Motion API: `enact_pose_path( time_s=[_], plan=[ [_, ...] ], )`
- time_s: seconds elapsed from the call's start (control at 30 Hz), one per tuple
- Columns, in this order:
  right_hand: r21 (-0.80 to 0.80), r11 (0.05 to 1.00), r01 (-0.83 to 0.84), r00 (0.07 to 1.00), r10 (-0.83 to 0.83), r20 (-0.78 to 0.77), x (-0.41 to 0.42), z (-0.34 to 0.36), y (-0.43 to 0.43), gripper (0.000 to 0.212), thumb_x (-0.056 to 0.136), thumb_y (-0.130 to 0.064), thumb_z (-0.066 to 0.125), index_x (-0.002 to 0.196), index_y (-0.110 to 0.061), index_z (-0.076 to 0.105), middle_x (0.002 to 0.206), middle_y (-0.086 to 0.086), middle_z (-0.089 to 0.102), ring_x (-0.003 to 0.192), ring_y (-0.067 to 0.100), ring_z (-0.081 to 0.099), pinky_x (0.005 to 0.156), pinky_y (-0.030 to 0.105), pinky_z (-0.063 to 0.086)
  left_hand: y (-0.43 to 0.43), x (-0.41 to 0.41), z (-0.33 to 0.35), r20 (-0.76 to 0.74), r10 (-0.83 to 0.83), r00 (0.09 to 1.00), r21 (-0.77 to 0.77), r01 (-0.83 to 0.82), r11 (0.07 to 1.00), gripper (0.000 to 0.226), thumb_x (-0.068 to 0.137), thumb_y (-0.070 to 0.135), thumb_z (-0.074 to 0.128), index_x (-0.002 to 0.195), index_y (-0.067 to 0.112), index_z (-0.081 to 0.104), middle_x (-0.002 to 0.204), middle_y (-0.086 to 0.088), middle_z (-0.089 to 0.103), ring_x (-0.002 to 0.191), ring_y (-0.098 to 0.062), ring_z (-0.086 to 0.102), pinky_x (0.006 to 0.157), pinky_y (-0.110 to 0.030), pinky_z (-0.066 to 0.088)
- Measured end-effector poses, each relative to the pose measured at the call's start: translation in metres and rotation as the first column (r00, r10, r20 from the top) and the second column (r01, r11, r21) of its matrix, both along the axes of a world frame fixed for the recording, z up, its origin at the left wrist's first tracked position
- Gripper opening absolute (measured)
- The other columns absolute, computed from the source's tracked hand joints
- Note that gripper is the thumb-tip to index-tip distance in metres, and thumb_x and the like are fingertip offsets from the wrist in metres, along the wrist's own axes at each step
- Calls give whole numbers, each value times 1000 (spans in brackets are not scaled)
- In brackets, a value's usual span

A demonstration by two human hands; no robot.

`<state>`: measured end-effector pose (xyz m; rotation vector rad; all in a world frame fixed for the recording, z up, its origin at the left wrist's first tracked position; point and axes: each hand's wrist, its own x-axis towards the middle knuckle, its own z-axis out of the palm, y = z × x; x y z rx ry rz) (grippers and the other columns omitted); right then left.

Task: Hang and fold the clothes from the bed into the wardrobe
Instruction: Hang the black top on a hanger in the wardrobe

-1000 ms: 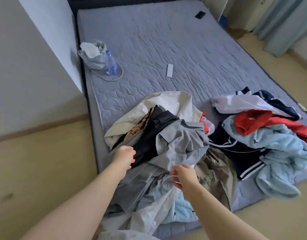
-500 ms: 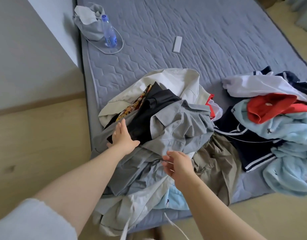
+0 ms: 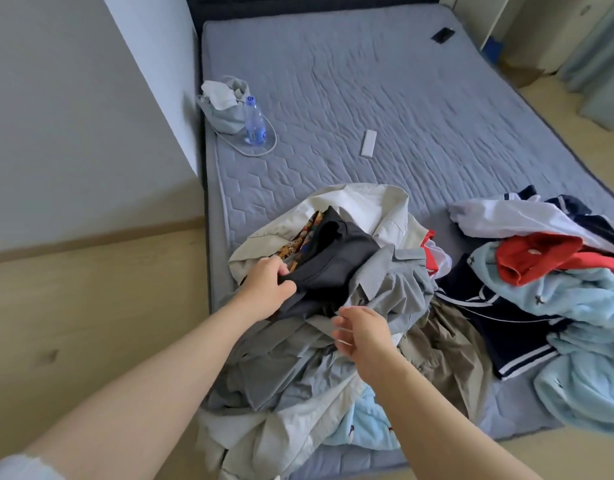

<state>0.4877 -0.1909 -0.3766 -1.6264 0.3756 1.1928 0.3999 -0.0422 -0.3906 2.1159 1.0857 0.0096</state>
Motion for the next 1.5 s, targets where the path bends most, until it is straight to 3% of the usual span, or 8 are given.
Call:
enact_pose_path(
  time_s=[0.3,0.63,0.77,0.93,1.07,1.2,1.33,1.5],
  plan=[
    [272,908,-320,883,182,432,-5,107,30,66,85,5,52,138,-29,34,125,1,43,101,16,51,74,23,47,7,-3,145,373,561,739,-606,-264,750,14,88,6,48,76,12,48,76,-6,50,69,-17,47,60,-27,37],
    [316,762,-565,579,94,810,-25,199,49,60,78,-2,60,128,-31,45,115,-5,61,103,10,61,86,28,53,-9,-4,270,660,496,564,-580,-37,814,7,91,6,52,85,10,52,81,-8,58,75,-18,56,63,-27,45],
    [363,812,-458,664,41,747,-18,231,51,31,89,-1,42,89,-21,66,92,10,69,85,24,63,77,38,52,-11,-13,285,732,357,580,-428,-16,904,9,91,8,54,83,11,51,83,-7,55,78,-18,52,65,-26,42],
    [368,840,-399,710,28,704,-25,229,54,19,91,-4,42,95,-20,49,92,1,57,78,16,59,64,27,50,-13,-20,281,724,232,650,-273,-39,961,8,91,13,55,84,14,52,78,0,55,70,-9,52,58,-18,41],
    [275,827,-491,627,117,770,-26,209,51,59,80,9,55,125,-24,37,105,-9,48,92,16,60,67,22,51,-14,-24,261,640,166,750,-268,15,963,10,91,15,55,82,16,51,81,4,55,73,-5,53,57,-11,43],
    [153,880,-450,664,215,716,-29,186,41,19,85,1,51,98,-12,55,91,9,64,85,24,63,78,40,54,-16,-30,234,573,108,813,-292,80,953,10,92,18,55,82,16,55,79,3,57,71,-4,54,54,-4,42],
    [339,919,-201,850,-8,526,-20,177,35,28,81,10,40,91,-9,57,79,12,58,72,25,55,57,31,47,-8,-33,216,556,167,814,-331,32,943,23,99,16,38,86,20,56,95,0,60,84,-8,56,74,-20,45],
    [621,782,58,948,-238,210,-9,197,44,23,89,0,37,81,-7,57,70,11,52,65,23,51,61,30,41,3,-20,202,398,-214,892,81,199,977,44,89,-1,43,130,16,43,127,2,48,115,-18,48,97,-34,42]
  ],
)
